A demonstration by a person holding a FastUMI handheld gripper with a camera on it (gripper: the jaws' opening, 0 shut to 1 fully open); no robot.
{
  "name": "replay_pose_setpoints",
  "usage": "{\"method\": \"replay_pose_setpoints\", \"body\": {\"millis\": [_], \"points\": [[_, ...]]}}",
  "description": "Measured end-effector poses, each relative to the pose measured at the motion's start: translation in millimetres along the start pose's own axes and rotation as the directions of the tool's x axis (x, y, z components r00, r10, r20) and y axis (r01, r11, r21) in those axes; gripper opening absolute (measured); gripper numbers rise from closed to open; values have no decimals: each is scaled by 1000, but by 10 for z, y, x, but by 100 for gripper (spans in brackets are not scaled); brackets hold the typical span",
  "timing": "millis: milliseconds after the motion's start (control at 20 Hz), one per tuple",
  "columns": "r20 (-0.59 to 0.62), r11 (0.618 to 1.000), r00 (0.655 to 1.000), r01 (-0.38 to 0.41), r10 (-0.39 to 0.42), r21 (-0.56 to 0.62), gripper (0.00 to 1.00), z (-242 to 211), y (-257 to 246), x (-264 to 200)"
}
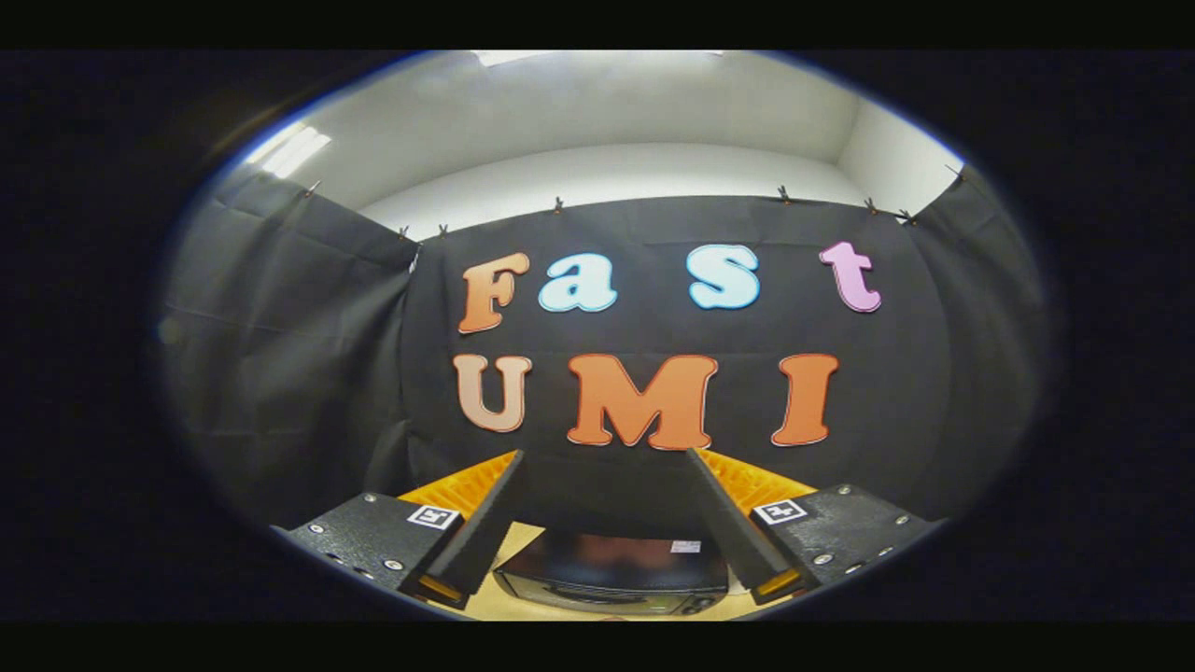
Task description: Open the toaster oven, put the food inside, and close the toaster oven door.
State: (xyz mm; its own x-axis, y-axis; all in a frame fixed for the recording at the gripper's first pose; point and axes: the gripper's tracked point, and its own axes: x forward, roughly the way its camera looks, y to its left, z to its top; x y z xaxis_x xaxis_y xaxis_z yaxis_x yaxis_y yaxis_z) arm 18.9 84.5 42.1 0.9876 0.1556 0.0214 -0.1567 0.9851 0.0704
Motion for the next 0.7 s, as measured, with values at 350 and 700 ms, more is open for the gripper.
{"method": "replay_pose_setpoints", "body": {"millis": [350,700], "points": [[37,1000,999,11,-10,-17,98,170,-75,-67],[41,999,998,38,-37,-25,99,171,-177,-87]]}}
